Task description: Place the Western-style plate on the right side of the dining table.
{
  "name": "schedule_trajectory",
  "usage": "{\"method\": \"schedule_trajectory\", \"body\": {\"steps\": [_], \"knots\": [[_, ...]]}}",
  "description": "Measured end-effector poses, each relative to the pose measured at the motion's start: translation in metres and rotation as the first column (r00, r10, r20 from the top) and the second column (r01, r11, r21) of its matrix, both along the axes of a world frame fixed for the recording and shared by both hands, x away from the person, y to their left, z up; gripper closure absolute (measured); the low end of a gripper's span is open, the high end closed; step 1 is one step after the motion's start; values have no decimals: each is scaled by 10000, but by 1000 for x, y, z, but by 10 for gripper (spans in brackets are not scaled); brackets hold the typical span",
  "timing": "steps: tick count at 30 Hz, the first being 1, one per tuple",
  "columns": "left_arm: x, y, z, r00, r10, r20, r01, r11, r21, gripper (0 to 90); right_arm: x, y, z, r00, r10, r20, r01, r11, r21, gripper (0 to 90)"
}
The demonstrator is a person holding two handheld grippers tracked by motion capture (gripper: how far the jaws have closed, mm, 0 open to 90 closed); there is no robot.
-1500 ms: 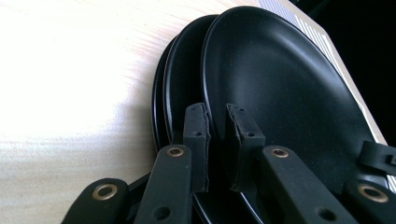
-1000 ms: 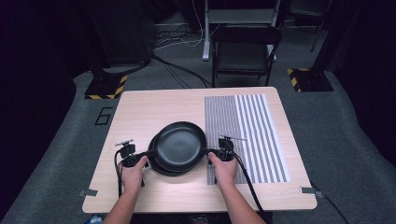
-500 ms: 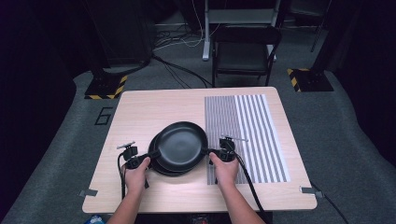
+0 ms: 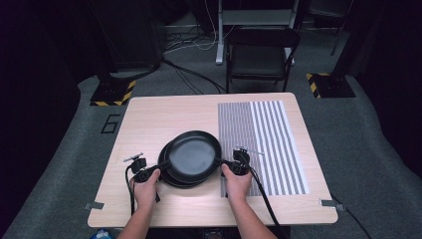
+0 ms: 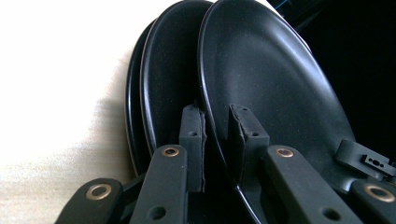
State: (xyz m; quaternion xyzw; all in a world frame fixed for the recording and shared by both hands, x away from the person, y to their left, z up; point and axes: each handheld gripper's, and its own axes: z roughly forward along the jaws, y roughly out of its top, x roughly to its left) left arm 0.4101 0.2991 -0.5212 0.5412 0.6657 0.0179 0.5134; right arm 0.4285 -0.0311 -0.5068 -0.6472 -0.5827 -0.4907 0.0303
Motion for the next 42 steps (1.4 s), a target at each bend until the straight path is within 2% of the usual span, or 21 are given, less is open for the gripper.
{"method": "schedule_trajectory", "body": {"steps": [3,5,8,10,13,17,28,42], "knots": [[-2,-2,0,9999,125,27,-125,9999,-107,766,-4,0,0,9999,-136,71,135,9999,59,740],[-3,-3,0,9999,145,29,-145,9999,18,766,-10,-1,-1,9994,-329,147,325,9992,248,731],[-4,-4,0,9997,244,83,-244,9997,29,766,-17,1,-2,9990,-328,306,324,9994,122,721],[-5,-4,0,9997,252,56,-253,9997,68,767,-17,2,-1,9989,-371,284,369,9993,97,724],[-6,-4,-1,9995,304,67,-304,9995,-82,773,-16,2,-2,9990,-437,126,435,9989,198,734],[-8,-5,-2,9988,466,154,-463,9988,-166,779,-17,8,-1,9992,-332,209,337,9992,-238,744],[-13,-9,-3,9963,785,340,-777,9967,-247,781,-14,5,-3,9985,-525,157,521,9983,265,768],[-16,-14,-3,9960,791,413,-778,9964,-328,780,-11,1,-2,9959,-903,-35,903,9936,681,784]]}}
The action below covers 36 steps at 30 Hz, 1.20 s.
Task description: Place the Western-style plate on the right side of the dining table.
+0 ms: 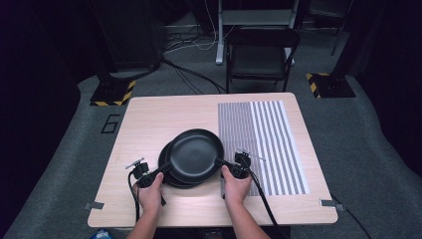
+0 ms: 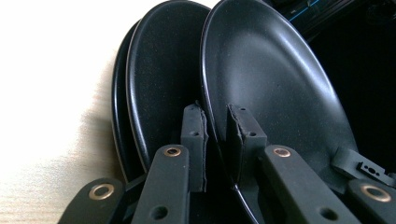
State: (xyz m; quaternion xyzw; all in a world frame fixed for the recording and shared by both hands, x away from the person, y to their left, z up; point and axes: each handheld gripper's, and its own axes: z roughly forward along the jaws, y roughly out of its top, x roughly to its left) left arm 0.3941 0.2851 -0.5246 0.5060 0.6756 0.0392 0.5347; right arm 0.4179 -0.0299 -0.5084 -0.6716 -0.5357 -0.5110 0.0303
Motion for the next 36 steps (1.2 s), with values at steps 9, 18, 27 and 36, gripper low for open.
{"method": "schedule_trajectory", "body": {"steps": [9,18,27,36], "knots": [[0,0,5,9998,64,165,-61,9998,-167,782,4,-2,6,9999,106,105,-108,9999,128,793],[2,2,12,9995,16,311,-7,9996,-298,787,8,-6,14,9991,381,190,-384,9991,166,797],[4,3,26,9984,11,572,5,9996,-290,796,9,-7,26,9976,569,387,-578,9980,236,802],[8,2,38,9968,-70,797,90,9997,-236,800,11,-11,34,9970,592,504,-612,9974,389,800]]}}
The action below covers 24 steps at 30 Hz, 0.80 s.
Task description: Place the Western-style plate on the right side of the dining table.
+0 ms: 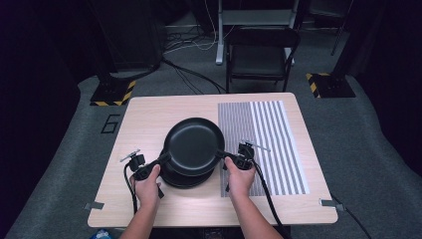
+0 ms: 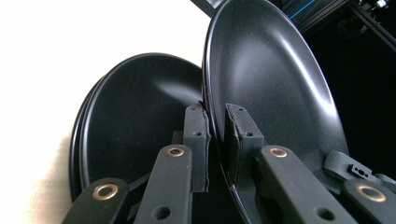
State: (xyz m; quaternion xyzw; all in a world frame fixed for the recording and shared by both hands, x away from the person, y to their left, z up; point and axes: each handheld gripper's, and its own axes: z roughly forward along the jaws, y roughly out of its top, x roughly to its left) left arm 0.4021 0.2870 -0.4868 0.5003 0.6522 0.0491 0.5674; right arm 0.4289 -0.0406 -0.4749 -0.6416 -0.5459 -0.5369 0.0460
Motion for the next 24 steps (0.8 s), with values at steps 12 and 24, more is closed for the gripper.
{"method": "schedule_trajectory", "body": {"steps": [12,24], "knots": [[6,-4,16,9995,-118,303,115,9999,88,803,0,-4,13,9997,-91,239,88,9999,136,799],[14,-16,24,9980,-434,455,428,9990,150,804,-1,-17,20,9989,-270,370,266,9996,123,797]]}}
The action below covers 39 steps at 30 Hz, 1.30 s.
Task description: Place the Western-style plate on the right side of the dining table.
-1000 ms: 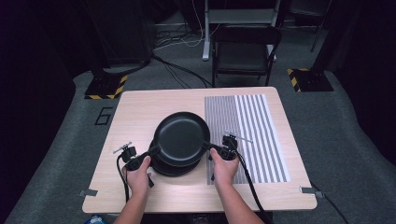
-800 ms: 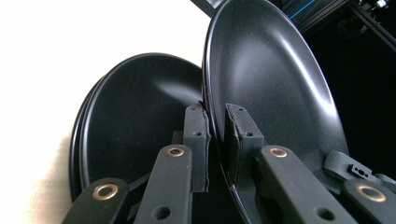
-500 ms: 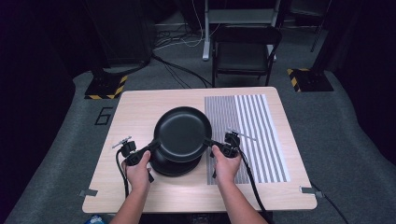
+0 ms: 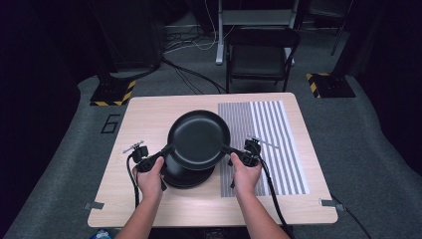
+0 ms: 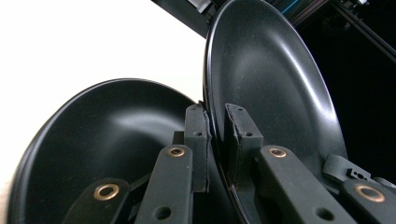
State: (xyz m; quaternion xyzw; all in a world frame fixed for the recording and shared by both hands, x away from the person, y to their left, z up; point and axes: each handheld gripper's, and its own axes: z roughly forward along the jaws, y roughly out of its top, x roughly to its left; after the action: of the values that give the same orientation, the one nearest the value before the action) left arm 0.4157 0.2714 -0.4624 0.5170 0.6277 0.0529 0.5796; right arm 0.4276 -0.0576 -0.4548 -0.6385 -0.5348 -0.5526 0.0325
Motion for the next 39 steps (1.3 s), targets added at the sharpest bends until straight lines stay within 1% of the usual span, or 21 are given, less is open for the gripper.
{"method": "schedule_trajectory", "body": {"steps": [4,10,17,19,20,22,30,37,39], "knots": [[4,-7,3,9999,-142,56,142,9999,-53,805,-2,-7,3,9999,-122,28,122,9999,46,797],[9,-18,6,9988,-475,95,475,9989,12,805,-4,-19,6,9995,-315,81,315,9995,27,795],[18,-36,9,9967,-804,121,805,9967,-42,807,-9,-35,8,9973,-723,87,723,9974,80,795],[20,-41,9,9957,-925,103,926,9957,-84,808,-11,-40,9,9965,-833,18,833,9964,164,795],[21,-44,9,9951,-978,111,979,9952,-72,808,-11,-43,8,9962,-866,69,865,9962,123,795],[24,-50,10,9933,-1152,124,1153,9933,-36,809,-13,-49,9,9950,-997,17,997,9949,165,795],[29,-74,8,9864,-1642,20,1642,9864,-108,810,-21,-73,10,9901,-1401,-62,1402,9900,164,796],[32,-87,8,9824,-1869,23,1869,9823,-132,810,-28,-86,9,9856,-1693,30,1693,9855,112,795],[32,-90,8,9817,-1902,18,1902,9816,-143,810,-30,-88,9,9846,-1750,-28,1750,9845,132,795]]}}
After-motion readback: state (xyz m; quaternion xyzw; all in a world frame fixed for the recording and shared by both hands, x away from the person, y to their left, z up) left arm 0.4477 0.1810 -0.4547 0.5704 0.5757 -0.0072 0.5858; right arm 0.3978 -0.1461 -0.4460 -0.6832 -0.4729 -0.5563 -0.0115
